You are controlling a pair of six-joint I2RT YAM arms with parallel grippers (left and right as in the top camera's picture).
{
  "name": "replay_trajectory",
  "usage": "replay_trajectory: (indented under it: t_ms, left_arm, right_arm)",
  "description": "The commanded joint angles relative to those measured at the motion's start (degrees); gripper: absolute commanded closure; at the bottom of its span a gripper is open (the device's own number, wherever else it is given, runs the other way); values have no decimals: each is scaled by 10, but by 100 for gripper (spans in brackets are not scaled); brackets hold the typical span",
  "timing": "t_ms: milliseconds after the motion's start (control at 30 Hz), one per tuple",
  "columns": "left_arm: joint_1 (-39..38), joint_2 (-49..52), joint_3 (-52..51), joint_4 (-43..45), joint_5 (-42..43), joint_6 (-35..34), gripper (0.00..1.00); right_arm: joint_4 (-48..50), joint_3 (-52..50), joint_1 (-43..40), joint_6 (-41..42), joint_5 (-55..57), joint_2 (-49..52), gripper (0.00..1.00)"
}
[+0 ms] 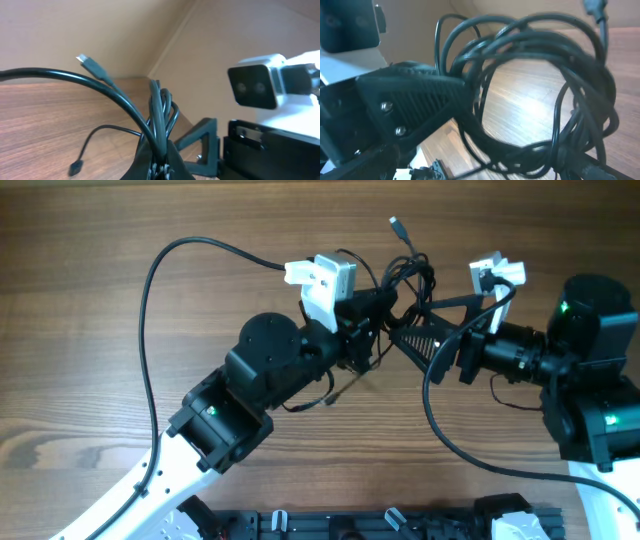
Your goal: Untangle cables
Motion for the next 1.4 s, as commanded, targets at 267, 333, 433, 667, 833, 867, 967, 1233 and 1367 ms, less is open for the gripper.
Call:
replay_trajectory:
  t_ms: [267,333,433,667,833,867,967,1233,1367]
  left_arm:
    - [1,2,4,30,92,-1,96]
    - [1,2,4,41,92,-1,96]
    - [1,2,4,46,92,0,96]
    - [1,-9,4,56,93,-1,96]
    - [1,-16,4,56,99,-1,96]
    - [1,-17,4,56,99,-1,96]
    - [1,-17,4,58,99,-1,96]
    - [1,-15,4,57,67,14,96]
    - [1,-15,4,54,51,14,96]
  right_arm:
    - [22,12,3,14,-2,27,0]
    - [20,12,3,13,-1,30,1]
    - [18,11,3,14,24,30,0]
    - [17,11,3,21,44,31,0]
    - [18,11,3,29,46,31,0]
    - [18,11,3,29,46,31,1]
    - [18,11,3,43,45,31,0]
    - [43,11,3,35,-111,31,0]
    - [63,11,3,27,-162,30,1]
